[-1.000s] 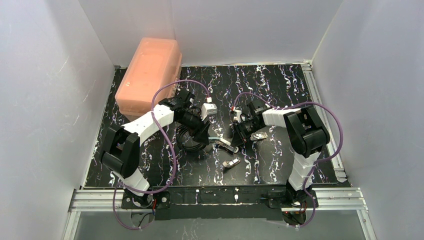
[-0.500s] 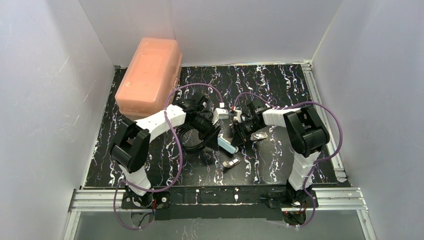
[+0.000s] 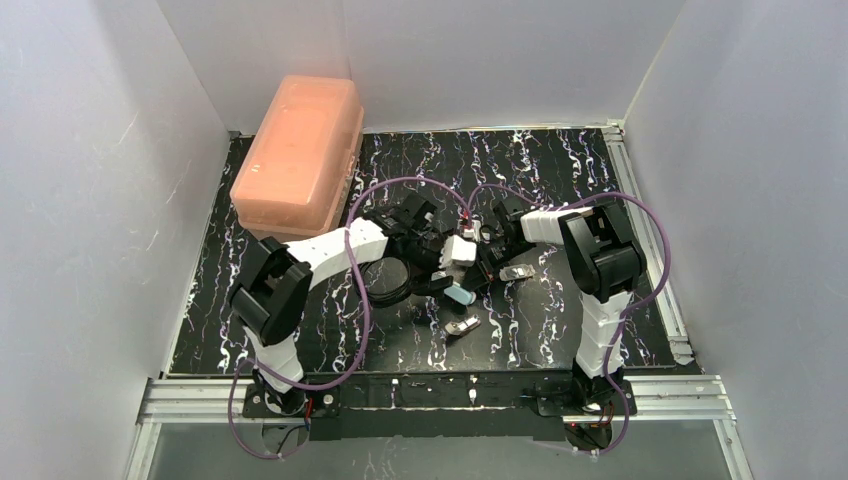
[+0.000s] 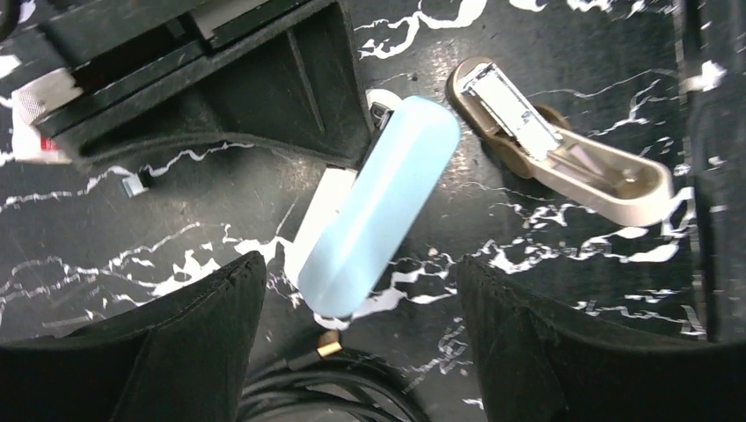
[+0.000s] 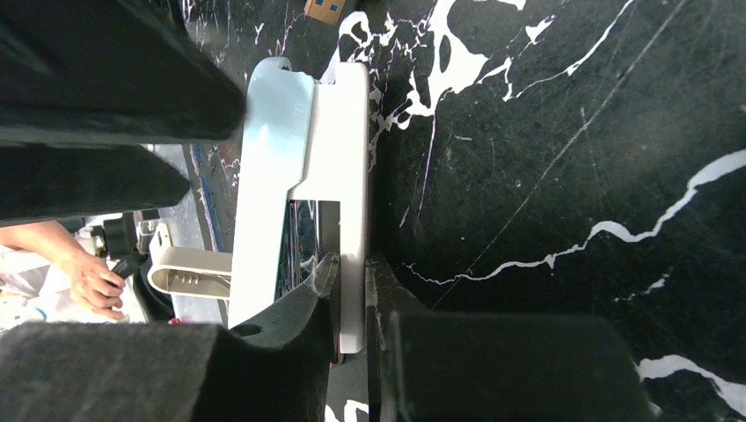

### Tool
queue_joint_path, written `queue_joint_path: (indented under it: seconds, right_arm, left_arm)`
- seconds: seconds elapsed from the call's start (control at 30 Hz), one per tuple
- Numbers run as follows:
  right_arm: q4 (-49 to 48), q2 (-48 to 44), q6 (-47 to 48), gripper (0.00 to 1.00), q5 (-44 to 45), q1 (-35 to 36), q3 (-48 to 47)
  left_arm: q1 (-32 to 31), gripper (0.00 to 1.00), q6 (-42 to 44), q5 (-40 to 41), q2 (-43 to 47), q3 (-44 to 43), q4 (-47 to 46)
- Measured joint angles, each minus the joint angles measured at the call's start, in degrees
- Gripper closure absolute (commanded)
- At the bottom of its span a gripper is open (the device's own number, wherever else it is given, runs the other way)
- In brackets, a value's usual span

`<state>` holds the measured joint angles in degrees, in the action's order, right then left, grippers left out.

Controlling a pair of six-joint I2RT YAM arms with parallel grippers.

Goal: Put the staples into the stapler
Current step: Close the stapler at the center of the board.

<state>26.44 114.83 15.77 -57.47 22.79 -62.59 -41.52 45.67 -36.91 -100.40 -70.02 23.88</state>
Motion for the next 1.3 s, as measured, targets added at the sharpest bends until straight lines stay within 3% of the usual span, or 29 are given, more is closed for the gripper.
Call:
queue_joint_path:
  seconds: [0.3,0.53,0.67,0.73,1.0,1.17,1.3]
  right_arm:
    - [2.9,0.6,3.0,0.85,-0.8,-0.3,-0.6]
    - [4.1,1.8,3.8,0.85,-2.2,-0.6,-1.1]
    - [4.5,1.9,3.8,0.85,-2.4,-1.0,-1.2]
    - [4.7,2.0,3.8,0.84,-2.3,-1.2,-1.3]
    - [5.0,2.0,3.7,0.61,-2.1,-1.8,-1.5]
    - [5.1,-0.8,3.3,0.46,0.5,-2.5,-2.0]
    - [5.4,-3.5,4.0,0.40,5.1,-3.2,-2.8]
  left_arm:
    - [-1.9,0.27,13.9,4.6,-4.4,3.0,-5.1]
    - [-3.0,0.36,16.3,7.7,-5.3,5.7,-12.4]
    - [-3.4,0.46,16.3,8.7,-5.3,5.9,-13.7]
    - [-3.5,0.57,16.4,9.1,-5.3,6.1,-13.9]
    - [-4.0,1.00,19.3,8.6,-5.3,6.8,-13.4]
    - [-4.0,1.00,19.2,8.7,-4.8,6.6,-12.7]
    - [-4.0,1.00,17.2,9.5,-4.8,6.6,-13.9]
